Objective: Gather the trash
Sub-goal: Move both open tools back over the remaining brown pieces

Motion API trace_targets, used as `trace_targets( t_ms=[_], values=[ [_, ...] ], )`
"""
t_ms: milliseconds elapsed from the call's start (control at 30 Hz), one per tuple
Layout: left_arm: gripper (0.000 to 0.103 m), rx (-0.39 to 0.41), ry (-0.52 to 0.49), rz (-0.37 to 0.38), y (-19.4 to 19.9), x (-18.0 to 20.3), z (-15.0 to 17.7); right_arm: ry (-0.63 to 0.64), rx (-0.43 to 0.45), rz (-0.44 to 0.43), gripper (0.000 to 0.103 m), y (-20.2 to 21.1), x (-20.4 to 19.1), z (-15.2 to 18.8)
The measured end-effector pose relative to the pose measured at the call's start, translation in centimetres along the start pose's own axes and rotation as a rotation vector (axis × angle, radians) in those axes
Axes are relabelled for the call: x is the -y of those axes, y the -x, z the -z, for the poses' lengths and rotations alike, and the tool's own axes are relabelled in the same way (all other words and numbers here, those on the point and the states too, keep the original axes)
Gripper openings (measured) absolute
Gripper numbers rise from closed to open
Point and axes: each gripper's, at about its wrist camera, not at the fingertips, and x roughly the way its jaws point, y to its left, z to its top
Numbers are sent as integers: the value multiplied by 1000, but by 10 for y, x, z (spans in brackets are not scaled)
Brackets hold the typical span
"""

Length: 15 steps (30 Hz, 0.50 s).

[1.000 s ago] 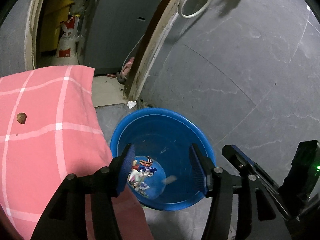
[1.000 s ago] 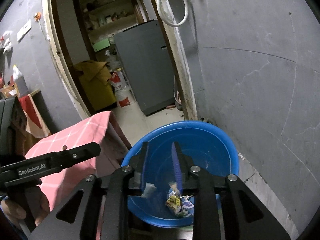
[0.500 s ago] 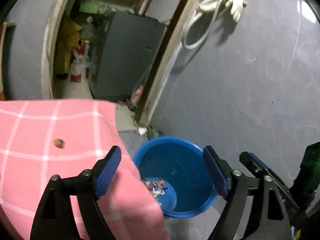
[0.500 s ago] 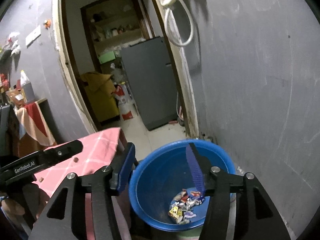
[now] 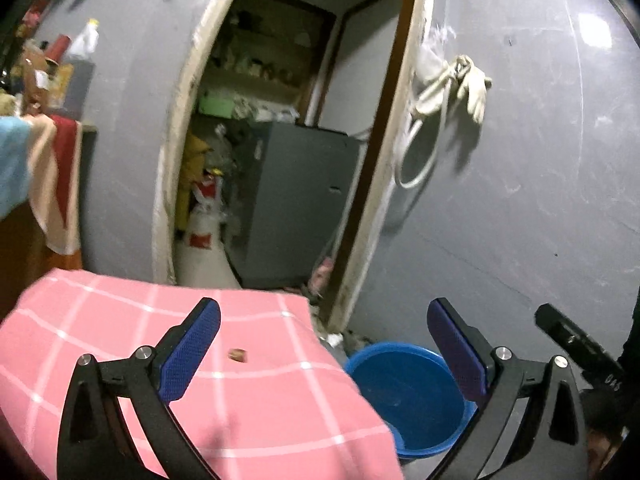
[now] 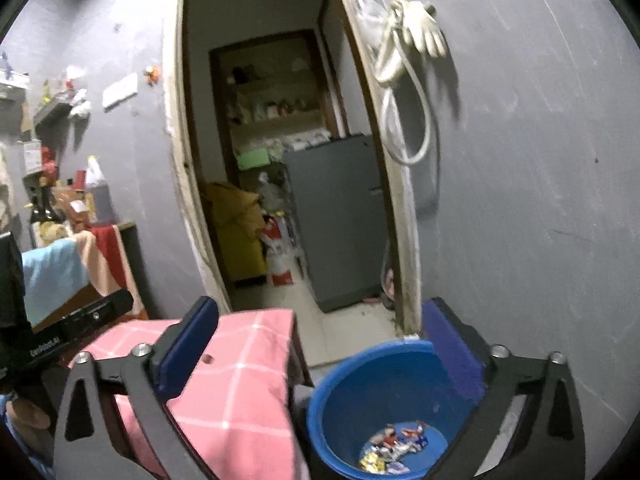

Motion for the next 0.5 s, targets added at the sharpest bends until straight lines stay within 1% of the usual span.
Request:
trace_targets(
  t_ms=[233,500],
  values=[
    [101,81,-48,-94,41,-20,-1,44,82,-54,103,11,-32,-5],
    [101,135,-106,-179,69,-40,3,51,140,-116,103,12,-63,-5]
  ],
)
